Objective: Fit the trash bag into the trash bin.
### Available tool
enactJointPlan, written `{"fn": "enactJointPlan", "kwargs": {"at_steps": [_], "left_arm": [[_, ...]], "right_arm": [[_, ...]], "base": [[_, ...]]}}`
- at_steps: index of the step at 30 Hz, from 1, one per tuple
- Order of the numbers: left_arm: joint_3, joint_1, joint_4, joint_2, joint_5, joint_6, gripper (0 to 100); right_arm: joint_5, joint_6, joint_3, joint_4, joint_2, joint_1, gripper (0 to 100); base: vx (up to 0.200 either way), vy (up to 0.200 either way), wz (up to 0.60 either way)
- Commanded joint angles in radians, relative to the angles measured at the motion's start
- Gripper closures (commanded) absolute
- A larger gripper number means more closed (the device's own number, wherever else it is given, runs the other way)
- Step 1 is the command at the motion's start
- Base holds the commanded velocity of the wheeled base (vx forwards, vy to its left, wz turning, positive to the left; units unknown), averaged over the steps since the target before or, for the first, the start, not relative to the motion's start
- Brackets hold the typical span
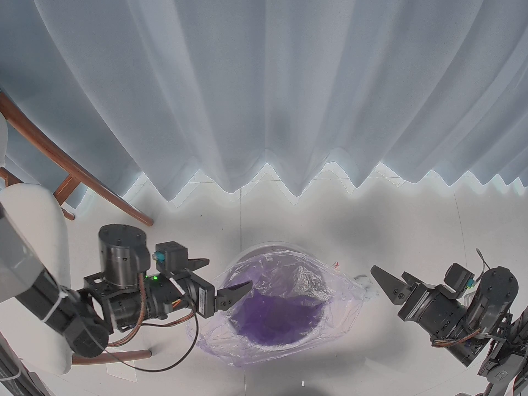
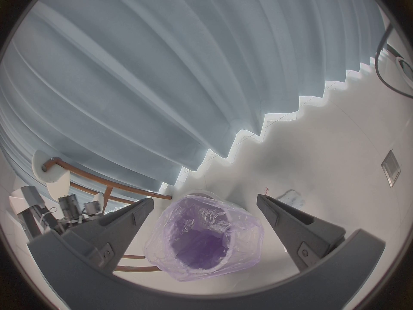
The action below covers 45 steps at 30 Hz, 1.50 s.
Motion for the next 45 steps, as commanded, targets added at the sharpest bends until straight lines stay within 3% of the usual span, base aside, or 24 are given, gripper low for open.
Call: {"fn": "enactJointPlan", "kwargs": {"at_steps": [1,16,17,29,33,35,37,38,39,42,45], "left_arm": [[-0.116,0.037,-0.005,0.205,0.017,0.073,0],[-0.197,0.088,-0.129,0.347,0.013,0.077,0],[-0.197,0.091,-0.129,0.346,0.013,0.077,100],[-0.204,0.136,-0.168,0.366,0.008,0.073,100],[-0.247,0.157,-0.165,0.363,-0.013,0.063,100],[-0.26,0.163,-0.163,0.36,-0.015,0.059,100],[-0.263,0.162,-0.166,0.355,-0.021,0.042,100],[-0.262,0.16,-0.166,0.355,-0.021,0.04,100],[-0.259,0.149,-0.168,0.352,-0.021,0.022,100],[-0.254,0.125,-0.169,0.337,-0.019,-0.003,100],[-0.25,0.097,-0.171,0.328,-0.012,-0.021,100]], "right_arm": [[-0.007,0.009,0.018,-0.005,0.003,0.02,0],[-0.018,0.042,0.018,0.0,0.011,0.02,0],[-0.02,0.042,0.018,0.0,0.011,0.02,0],[-0.033,0.041,0.018,-0.003,0.023,0.017,0],[-0.007,0.027,0.015,-0.008,0.029,0.017,0],[0.042,-0.001,0.01,-0.014,0.037,0.01,0],[0.163,-0.083,0.016,-0.037,0.069,-0.037,0],[0.178,-0.094,0.016,-0.04,0.072,-0.044,0],[0.267,-0.152,0.015,-0.043,0.095,-0.087,0],[0.418,-0.26,0.002,-0.042,0.138,-0.155,0],[0.491,-0.343,-0.021,-0.045,0.216,-0.201,0]], "base": [[0.0,0.0,0.0],[0.0,0.0,0.0],[0.0,0.0,0.0],[0.0,0.0,0.0],[0.0,0.0,0.0],[0.0,0.0,0.0],[0.0,0.0,0.0],[0.0,0.0,0.0],[0.0,0.0,0.0],[0.0,0.0,0.0],[0.0,0.0,0.0]]}}
